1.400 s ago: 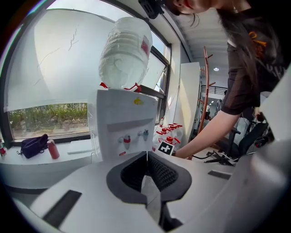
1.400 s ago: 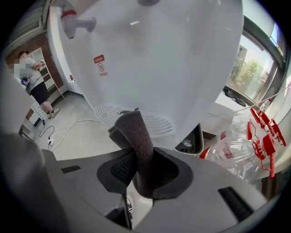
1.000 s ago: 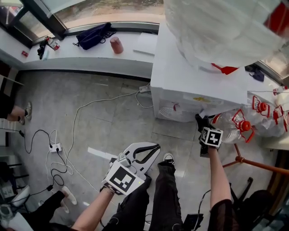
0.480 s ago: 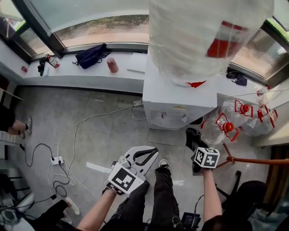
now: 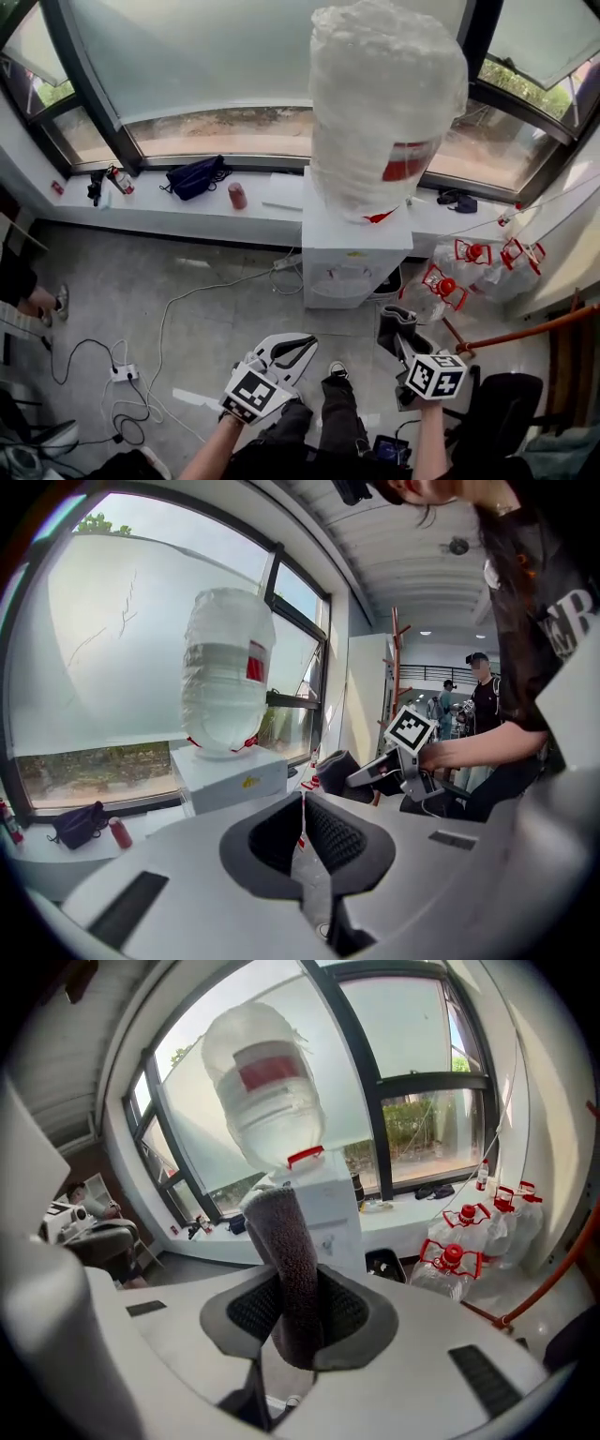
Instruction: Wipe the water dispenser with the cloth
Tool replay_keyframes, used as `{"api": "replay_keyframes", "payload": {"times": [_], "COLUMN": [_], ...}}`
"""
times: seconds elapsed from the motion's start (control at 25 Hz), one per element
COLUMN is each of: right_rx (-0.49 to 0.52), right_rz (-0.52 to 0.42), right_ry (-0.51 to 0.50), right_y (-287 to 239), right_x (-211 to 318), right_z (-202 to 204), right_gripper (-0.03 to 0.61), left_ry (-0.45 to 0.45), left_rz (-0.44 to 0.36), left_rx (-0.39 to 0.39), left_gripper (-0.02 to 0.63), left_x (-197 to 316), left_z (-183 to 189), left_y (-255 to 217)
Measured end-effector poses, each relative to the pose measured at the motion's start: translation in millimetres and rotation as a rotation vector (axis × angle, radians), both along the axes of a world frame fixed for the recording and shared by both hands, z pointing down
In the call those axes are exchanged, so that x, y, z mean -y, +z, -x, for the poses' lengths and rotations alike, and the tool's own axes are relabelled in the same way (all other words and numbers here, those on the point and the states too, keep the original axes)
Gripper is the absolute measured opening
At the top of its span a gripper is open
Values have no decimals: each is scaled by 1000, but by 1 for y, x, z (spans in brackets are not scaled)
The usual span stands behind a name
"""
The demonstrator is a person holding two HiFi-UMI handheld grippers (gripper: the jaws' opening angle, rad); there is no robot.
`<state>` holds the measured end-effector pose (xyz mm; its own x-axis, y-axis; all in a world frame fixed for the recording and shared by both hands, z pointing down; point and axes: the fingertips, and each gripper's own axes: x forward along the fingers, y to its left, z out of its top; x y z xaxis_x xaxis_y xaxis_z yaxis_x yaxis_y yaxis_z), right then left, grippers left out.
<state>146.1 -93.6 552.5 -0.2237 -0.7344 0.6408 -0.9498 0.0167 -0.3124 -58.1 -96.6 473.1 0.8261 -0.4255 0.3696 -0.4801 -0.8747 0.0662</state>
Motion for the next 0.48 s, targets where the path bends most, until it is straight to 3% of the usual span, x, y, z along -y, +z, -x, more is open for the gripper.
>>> {"api": "replay_keyframes", "payload": {"times": [0.2, 0.48], "right_rx": [27, 28], "right_rz": [-69, -85], "right_ry": [-4, -8], "right_y": [-58, -87], "right_x": [-42, -86], "right_z": [39, 58], "right_gripper": [103, 103], "left_ry": [2, -33], "left_rz": [-2, 19], "left_rx": [-30, -78], "left_gripper": [17, 17], "left_x": [-46, -89], "left_z": [25, 43], "left_y": [-23, -41]}}
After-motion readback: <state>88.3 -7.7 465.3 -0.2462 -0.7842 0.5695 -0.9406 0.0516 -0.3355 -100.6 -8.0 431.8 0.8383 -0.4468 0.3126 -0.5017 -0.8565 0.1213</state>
